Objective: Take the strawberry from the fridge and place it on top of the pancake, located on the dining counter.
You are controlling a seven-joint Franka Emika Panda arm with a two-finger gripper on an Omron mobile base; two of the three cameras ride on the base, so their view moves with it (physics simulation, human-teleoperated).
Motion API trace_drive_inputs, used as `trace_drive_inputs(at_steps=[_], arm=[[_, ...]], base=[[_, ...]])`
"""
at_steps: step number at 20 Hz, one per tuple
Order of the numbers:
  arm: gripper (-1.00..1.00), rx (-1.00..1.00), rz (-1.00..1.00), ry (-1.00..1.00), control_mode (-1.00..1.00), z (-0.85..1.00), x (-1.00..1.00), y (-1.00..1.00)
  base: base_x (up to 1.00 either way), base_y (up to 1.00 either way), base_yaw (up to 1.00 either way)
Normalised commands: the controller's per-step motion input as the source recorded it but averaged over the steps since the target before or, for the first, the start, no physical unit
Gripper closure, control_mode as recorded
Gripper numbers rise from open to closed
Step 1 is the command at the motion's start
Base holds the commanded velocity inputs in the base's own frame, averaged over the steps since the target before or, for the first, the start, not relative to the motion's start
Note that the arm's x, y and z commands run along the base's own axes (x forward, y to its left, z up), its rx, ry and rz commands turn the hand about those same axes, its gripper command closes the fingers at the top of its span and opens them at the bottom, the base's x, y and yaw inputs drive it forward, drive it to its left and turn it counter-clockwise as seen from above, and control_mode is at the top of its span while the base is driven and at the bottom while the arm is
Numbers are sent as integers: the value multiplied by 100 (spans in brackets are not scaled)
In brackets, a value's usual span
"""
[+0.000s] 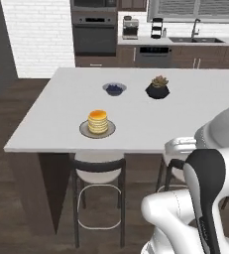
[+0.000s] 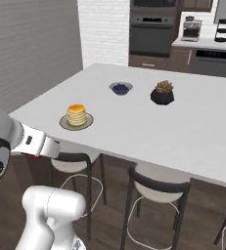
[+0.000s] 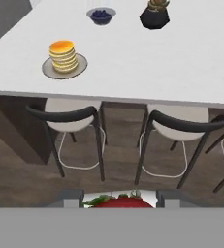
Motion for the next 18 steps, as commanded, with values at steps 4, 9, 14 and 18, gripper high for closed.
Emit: trace_drive_inputs(at_steps=[4, 9, 14, 18], arm=[[100, 0, 0, 0, 100, 0, 0, 0], [100, 0, 0, 0, 100, 0, 0, 0], [100, 0, 0, 0, 100, 0, 0, 0], [100, 0, 0, 0, 100, 0, 0, 0]], base=[[54, 100, -37], [62, 96, -39], [56, 54, -33], [61, -1, -7]])
